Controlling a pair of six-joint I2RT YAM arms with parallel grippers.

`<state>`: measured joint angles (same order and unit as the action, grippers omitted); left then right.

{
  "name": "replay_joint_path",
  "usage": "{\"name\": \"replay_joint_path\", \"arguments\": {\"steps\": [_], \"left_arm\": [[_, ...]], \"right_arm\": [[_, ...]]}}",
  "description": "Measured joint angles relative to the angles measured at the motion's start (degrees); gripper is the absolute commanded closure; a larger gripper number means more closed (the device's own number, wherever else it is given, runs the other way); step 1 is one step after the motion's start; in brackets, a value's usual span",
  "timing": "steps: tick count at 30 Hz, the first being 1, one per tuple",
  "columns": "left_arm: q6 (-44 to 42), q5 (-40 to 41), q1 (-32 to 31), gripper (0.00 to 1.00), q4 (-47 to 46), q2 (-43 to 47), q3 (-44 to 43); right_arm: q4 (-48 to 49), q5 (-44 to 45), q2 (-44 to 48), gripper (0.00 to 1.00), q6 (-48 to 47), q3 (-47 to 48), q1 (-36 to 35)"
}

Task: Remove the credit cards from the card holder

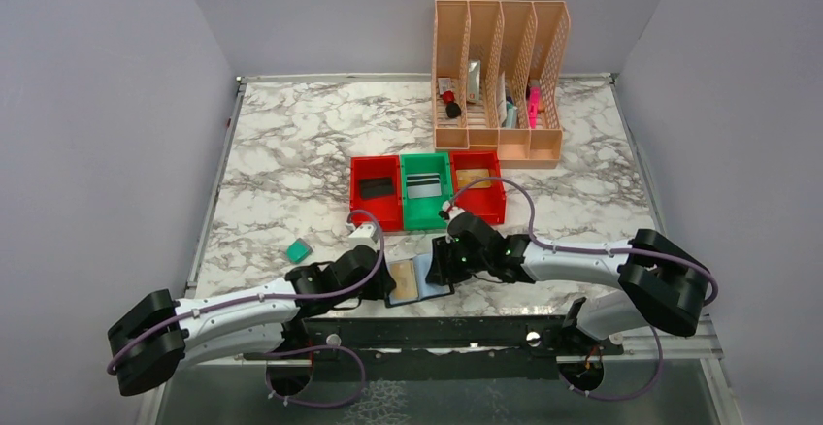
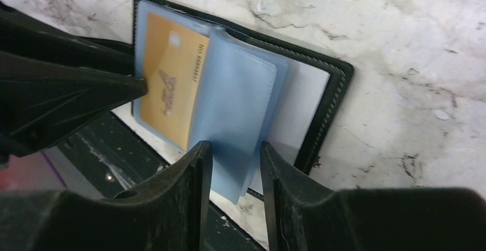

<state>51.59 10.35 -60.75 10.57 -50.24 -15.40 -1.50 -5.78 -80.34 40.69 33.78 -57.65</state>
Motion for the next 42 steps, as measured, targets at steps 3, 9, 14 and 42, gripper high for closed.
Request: {"name": "replay_joint_path", "arguments": {"steps": [3, 9, 14, 42], "left_arm": [[0.0, -0.1, 0.0, 0.73, -1.3, -0.7, 0.1], [0.0, -0.6, 0.0, 0.73, -2.1, -1.1, 0.2], [0.0, -0.8, 0.0, 0.73, -1.1, 0.4, 0.3], [-0.2, -1.7, 0.0, 0.55, 3.7, 7.1, -3.4]], "right_arm": [[1.5, -2.4, 0.1, 0.62, 0.0, 0.0, 0.0], [4.3, -5.7, 0.7, 0.63, 0.0, 0.3, 0.0], [0.7, -1.1, 0.7, 0.59, 0.3, 1.7, 0.0], [10.1, -8.3, -2.7, 0.42, 2.4, 1.6, 0.0]]}}
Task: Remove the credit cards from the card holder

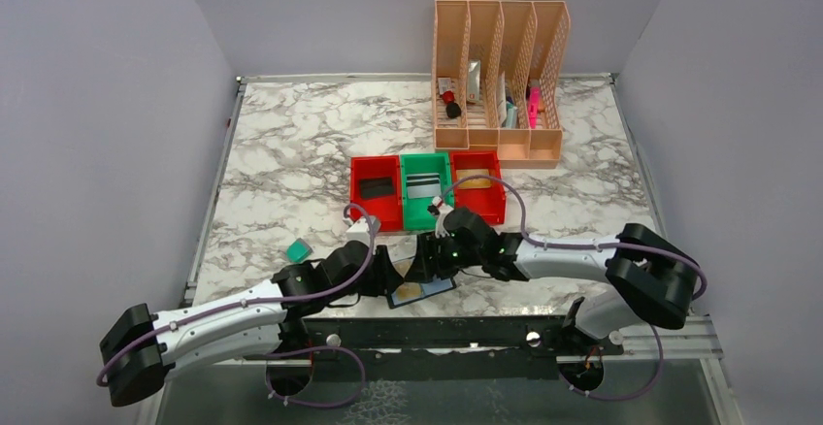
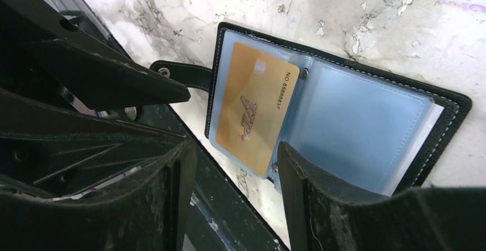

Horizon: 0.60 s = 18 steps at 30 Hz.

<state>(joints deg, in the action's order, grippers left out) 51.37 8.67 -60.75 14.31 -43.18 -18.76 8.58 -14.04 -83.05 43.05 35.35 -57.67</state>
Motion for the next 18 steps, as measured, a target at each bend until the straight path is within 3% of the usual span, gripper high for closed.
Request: {"name": "replay_joint_path", "arguments": {"steps": [10, 18], "left_arm": [[0.5, -0.6, 0.0, 0.55, -0.3, -2.8, 0.0], [0.3, -0.8, 0.0, 0.54, -1.9, -2.8, 0.0]], "right_arm": [[5.9, -1.5, -2.7, 0.48, 2.5, -3.1, 0.0], [10.6, -1.9, -6.0, 0.58, 5.0, -4.6, 0.0]]}}
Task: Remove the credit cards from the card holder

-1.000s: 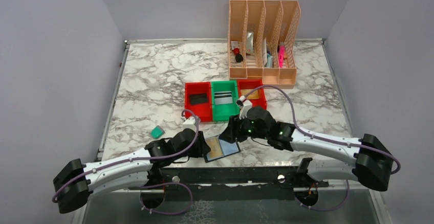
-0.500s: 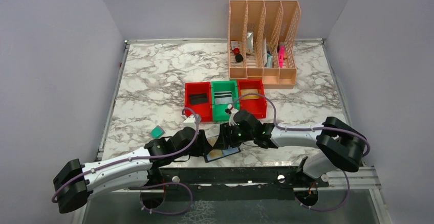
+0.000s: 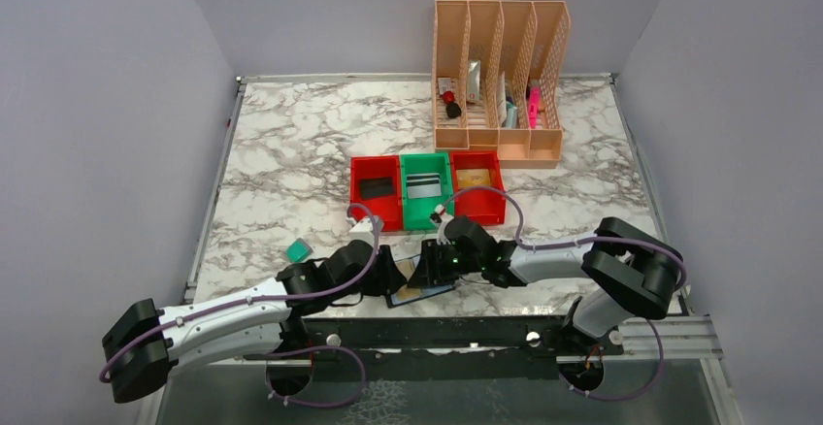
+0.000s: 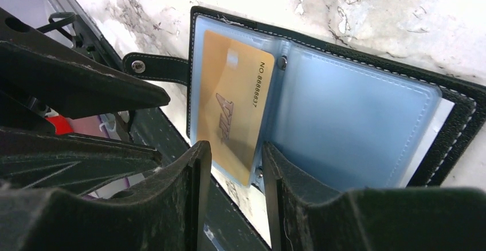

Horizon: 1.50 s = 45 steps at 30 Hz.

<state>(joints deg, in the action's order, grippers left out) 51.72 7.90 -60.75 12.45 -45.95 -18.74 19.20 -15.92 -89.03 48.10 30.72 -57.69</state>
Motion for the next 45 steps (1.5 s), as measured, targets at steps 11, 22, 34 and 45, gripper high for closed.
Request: {"name": "replay_joint_path", "arguments": {"steps": [11, 22, 34, 45], "left_arm": [[-0.5, -0.6, 0.0, 0.63, -2.0, -3.0, 0.0], [-0.9, -1.6, 0.0, 0.81, -4.9, -12.3, -0.2], [-0.2, -1.5, 0.0, 0.81, -2.8, -10.6, 0.0], [-0.1, -1.5, 0.0, 0.82, -1.6, -8.4, 0.9]], "right_arm": [[1.3, 1.4, 1.0, 0.65, 1.7, -1.8, 0.0], [2.3, 1.4, 1.0, 0.82, 3.0, -2.7, 0.0], [7.8, -1.5, 0.6, 0.78, 6.9, -5.2, 1.0], [9.6, -2.8, 0.6, 0.89, 7.5, -6.3, 1.6]]}}
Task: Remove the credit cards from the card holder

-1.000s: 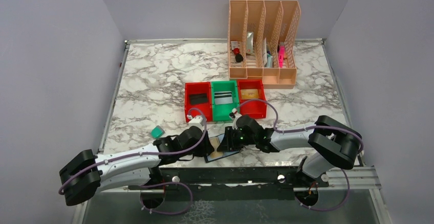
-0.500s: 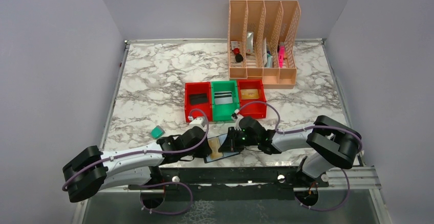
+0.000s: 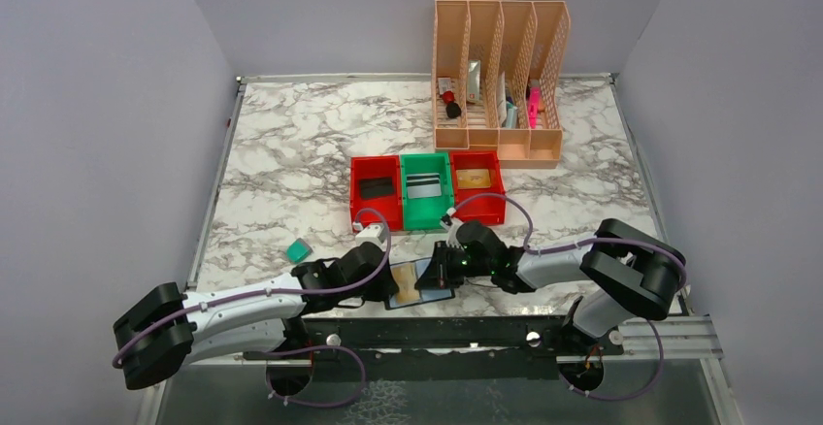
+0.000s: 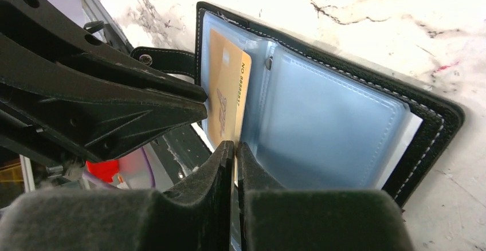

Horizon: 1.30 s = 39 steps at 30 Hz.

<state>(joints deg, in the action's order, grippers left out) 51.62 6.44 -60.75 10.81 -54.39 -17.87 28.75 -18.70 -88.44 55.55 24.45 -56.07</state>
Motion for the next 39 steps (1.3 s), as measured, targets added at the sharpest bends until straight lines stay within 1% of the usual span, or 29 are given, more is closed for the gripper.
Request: {"name": "replay_joint_path", "arguments": {"steps": [1, 4, 8, 13, 19, 22, 24, 26, 30, 31, 36, 39], "left_arm": [[0.0, 0.0, 0.0, 0.82, 0.0, 0.0, 0.0], [0.0, 0.0, 0.0, 0.81, 0.1, 0.1, 0.0], [0.0, 0.0, 0.0, 0.81, 0.2, 0.2, 0.0], [0.0, 0.0, 0.0, 0.81, 0.1, 0.5, 0.3], [0.0, 0.0, 0.0, 0.81, 0.1, 0.6, 0.4], [-0.1, 0.0, 0.0, 0.83, 0.0, 0.6, 0.4], [-0.3, 0.0, 0.0, 0.86, 0.0, 0.5, 0.4], [-0.4, -0.1, 0.0, 0.89, -0.4, 0.0, 0.4], [-0.6, -0.4, 0.0, 0.91, -1.0, -1.3, 0.0], [-0.7, -0.5, 0.0, 0.91, -1.1, -1.6, -0.1], [-0.7, -0.7, 0.0, 0.91, -1.6, -2.0, -0.1], [-0.7, -0.7, 0.0, 0.91, -1.7, -2.0, -0.1]], "right_arm": [[0.4, -0.4, 0.0, 0.89, 0.0, -0.2, 0.0], [1.1, -1.3, -0.2, 0.94, 0.0, -0.2, 0.1], [1.6, -1.8, -0.4, 0.99, 0.1, -0.2, 0.2], [1.2, -1.0, 0.1, 0.99, 0.0, -1.1, 0.2], [-1.7, 1.5, 4.6, 0.98, -0.2, -2.7, 0.6], [-1.9, 1.7, 5.3, 0.86, -0.2, -2.8, 0.7], [-1.8, 1.6, 5.2, 0.76, -0.2, -2.8, 0.7], [-1.5, 1.4, 4.6, 0.7, -0.1, -2.8, 0.7], [-1.1, 1.3, 2.8, 0.68, 0.1, -2.7, 0.7], [-0.9, 1.3, 2.5, 0.69, 0.1, -2.5, 0.7], [1.2, 0.7, 0.4, 0.89, 0.3, -2.2, 0.7], [2.2, -0.2, -0.4, 0.97, 0.6, -2.2, 0.8]]}}
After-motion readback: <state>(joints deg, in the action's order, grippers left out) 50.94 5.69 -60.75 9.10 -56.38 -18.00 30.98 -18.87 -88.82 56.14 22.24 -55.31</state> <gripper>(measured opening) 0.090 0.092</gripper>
